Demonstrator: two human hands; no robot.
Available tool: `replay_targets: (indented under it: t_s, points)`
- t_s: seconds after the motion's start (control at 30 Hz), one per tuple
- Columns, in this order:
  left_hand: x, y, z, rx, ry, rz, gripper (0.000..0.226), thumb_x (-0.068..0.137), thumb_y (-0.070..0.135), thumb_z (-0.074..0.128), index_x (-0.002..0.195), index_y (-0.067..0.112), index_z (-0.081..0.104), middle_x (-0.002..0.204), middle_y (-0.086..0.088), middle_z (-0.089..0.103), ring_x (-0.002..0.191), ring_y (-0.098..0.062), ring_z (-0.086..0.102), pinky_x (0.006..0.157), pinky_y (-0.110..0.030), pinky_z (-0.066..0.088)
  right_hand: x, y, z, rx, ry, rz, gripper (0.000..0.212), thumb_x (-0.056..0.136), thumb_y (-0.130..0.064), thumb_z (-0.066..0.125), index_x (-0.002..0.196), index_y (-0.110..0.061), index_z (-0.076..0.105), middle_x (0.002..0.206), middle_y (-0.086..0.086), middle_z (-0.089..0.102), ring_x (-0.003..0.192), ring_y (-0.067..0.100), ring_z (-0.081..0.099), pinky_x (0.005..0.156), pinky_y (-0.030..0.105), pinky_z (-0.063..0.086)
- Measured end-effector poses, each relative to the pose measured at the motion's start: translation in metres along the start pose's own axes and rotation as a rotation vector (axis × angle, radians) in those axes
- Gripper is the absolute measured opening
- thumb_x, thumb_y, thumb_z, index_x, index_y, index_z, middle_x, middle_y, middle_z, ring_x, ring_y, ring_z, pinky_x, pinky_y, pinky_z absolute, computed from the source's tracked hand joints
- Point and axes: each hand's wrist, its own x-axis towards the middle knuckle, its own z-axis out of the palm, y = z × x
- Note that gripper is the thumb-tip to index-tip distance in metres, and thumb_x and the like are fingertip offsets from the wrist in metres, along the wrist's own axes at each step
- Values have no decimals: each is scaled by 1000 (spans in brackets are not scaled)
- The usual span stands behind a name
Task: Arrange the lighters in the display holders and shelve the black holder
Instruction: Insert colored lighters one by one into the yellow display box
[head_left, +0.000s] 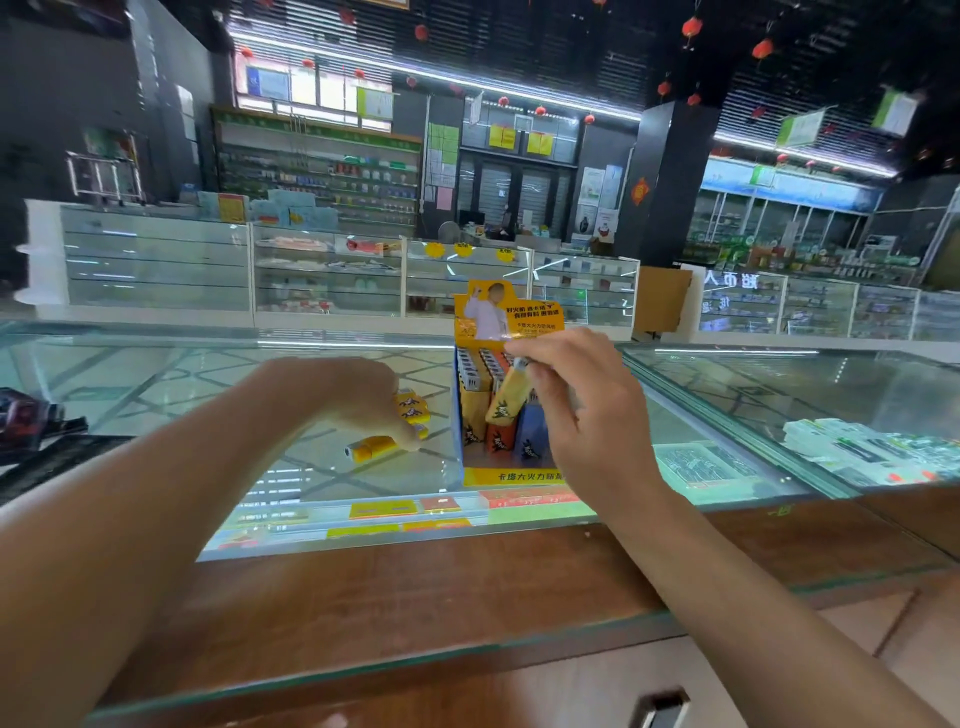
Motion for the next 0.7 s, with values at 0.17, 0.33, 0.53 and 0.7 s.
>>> replay_targets:
  t_s: [0.17,0.33,0.53,0.7]
  points:
    - [-3,-7,15,9,132,40,60,84,73,63,116,23,61,107,2,57,97,-20,56,84,-37,49,0,0,2,9,-15,-8,23,107,-8,55,121,-6,73,112,4,69,108,23,63,93,35,50]
    - [-7,-8,14,19,163,26,66,84,73,64,126,22,59,112,1,55,102,-21,53,91,-39,50,1,-2,8,-30,-62,-67,19,106,-8,62,120,-9,74,112,4,71,109,23,65,93,38,50]
    - [-5,-10,17,-168,37,-4,105,62,77,64,148,22,43,134,-3,52,122,-26,53,101,-45,47,-1,-1,16,-156,-192,-100,26,100,-15,69,125,-22,77,121,-8,73,111,21,59,97,36,45]
    - [-10,-6,11,-59,14,22,66,62,66,58,111,22,57,97,1,60,86,-17,57,77,-35,46,-3,-2,18,-194,-315,-22,41,101,-16,58,140,-26,67,143,-5,60,129,24,49,107,43,40]
